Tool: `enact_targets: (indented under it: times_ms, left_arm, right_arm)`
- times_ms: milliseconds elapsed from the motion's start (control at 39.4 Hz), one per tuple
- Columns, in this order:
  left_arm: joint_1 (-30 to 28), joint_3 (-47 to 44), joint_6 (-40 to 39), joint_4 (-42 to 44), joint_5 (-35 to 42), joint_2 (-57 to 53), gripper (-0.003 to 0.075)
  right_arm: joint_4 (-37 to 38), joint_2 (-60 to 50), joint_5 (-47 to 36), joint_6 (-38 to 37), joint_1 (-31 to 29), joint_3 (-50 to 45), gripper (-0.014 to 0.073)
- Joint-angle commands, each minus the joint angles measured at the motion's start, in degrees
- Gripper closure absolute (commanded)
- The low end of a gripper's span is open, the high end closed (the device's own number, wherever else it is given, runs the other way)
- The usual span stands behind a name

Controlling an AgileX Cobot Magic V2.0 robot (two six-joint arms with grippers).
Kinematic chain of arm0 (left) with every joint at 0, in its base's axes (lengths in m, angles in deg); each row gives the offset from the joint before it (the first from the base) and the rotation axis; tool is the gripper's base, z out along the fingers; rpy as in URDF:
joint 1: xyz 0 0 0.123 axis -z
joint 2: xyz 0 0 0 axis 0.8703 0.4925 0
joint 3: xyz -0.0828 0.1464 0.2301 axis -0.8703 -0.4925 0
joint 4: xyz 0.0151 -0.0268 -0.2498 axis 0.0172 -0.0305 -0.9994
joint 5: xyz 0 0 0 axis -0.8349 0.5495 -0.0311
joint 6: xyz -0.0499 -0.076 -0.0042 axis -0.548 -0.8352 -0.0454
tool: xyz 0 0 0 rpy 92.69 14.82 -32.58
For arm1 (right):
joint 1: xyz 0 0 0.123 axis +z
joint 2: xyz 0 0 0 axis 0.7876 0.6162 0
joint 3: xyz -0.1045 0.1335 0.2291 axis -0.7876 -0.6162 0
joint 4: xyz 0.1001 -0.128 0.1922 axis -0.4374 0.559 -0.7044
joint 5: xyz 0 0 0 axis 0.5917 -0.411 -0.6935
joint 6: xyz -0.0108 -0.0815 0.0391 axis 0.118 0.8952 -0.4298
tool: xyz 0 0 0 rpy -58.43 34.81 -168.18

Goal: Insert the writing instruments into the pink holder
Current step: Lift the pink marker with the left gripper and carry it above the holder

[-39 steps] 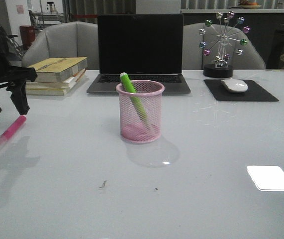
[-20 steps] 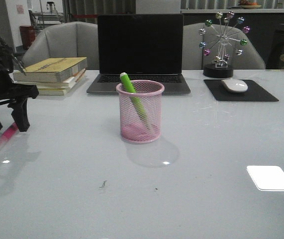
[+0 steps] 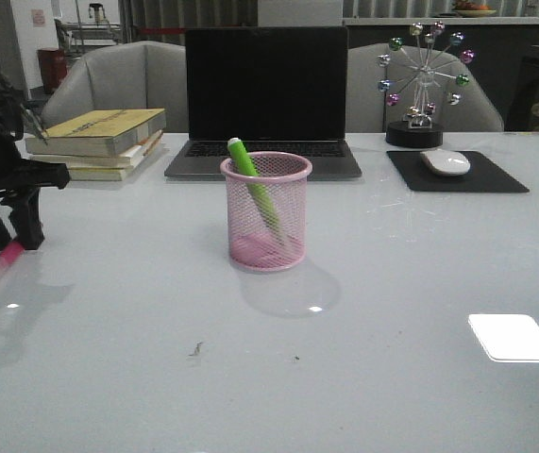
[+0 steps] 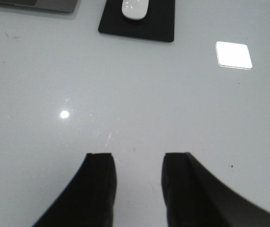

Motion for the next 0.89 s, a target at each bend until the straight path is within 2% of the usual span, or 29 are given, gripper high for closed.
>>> enact_targets:
  times_ms: [0,178,381,457,634,863]
  left_arm:
    - [0.2,0.7,-0.3,-1.2,-3.1,-1.3,0.0517]
    - [0.2,0.7,-0.3,-1.2,-3.8,-1.3,0.0533]
    - [0.2,1.1,0.1,-1.5,-4.1,-1.3,0.0625]
    - [0.2,2.5,2.4,-2.8,-4.4,-1.4,0.0625]
    - [0.2,9.5,4.5,-7.3,-6.7,-2.0,0.0625]
    - [1.8,23.1,7.5,-18.3,-9.1,-2.2,0.0626]
  right_arm:
    - [-0.1,-0.4,-4.2,0.5,-0.3,1.6,0.0221]
    - [-0.1,-0.4,-4.2,0.5,-0.3,1.6,0.0221]
    - [-0.1,-0.4,-4.2,0.5,-0.3,1.6,0.0221]
    - [-0.1,-0.4,-4.2,0.5,-0.3,1.6,0.0221]
    - [-0.1,-0.4,-4.2,0.5,-0.3,1.6,0.0221]
    - [-0.1,-0.4,-4.2,0.5,-0.3,1.6,0.0221]
